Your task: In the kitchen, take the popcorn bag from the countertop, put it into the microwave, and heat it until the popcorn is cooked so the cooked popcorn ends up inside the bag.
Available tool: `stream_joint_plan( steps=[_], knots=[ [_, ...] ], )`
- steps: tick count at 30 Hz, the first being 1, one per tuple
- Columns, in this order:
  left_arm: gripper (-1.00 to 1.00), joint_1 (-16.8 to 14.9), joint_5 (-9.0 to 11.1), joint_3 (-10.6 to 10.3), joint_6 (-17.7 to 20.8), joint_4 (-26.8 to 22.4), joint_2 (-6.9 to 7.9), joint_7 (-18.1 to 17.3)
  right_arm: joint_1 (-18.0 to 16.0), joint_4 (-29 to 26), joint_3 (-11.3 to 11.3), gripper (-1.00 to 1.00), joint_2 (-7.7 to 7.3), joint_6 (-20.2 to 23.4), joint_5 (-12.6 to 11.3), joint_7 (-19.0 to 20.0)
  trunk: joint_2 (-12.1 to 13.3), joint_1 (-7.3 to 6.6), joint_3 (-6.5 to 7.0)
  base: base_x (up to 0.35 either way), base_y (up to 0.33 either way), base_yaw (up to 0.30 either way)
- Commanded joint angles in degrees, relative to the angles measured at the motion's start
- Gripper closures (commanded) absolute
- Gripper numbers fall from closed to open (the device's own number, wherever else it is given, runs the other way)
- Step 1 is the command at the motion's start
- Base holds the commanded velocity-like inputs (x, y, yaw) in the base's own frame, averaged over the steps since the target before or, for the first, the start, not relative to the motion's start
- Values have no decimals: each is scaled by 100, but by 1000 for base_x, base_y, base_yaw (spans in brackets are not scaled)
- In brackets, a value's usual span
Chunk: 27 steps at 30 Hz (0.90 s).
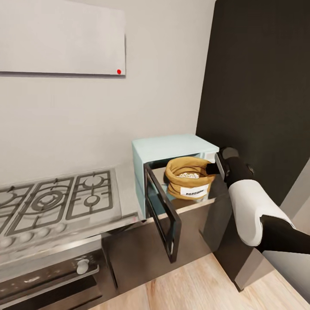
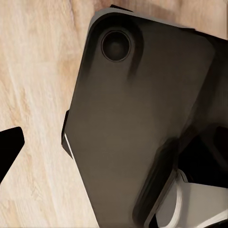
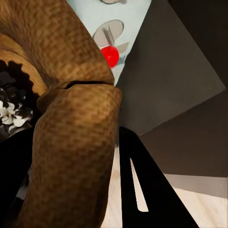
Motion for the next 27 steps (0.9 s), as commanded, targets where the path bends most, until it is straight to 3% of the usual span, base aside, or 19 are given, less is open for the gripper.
stream_joint_plan(
  steps=[1, 27],
  knots=[
    [-100, -2, 18, 2, -15, -1, -2, 15, -5, -5, -30, 100, 8, 14, 14, 1, -5, 2, -7, 50, 0, 0],
    [-100, -2, 20, 10, -24, -12, 16, 15, -5, -5, -2, 100, 93, 14, 14, -13, -5, 2, -7, 54, 40, 0]
  ],
)
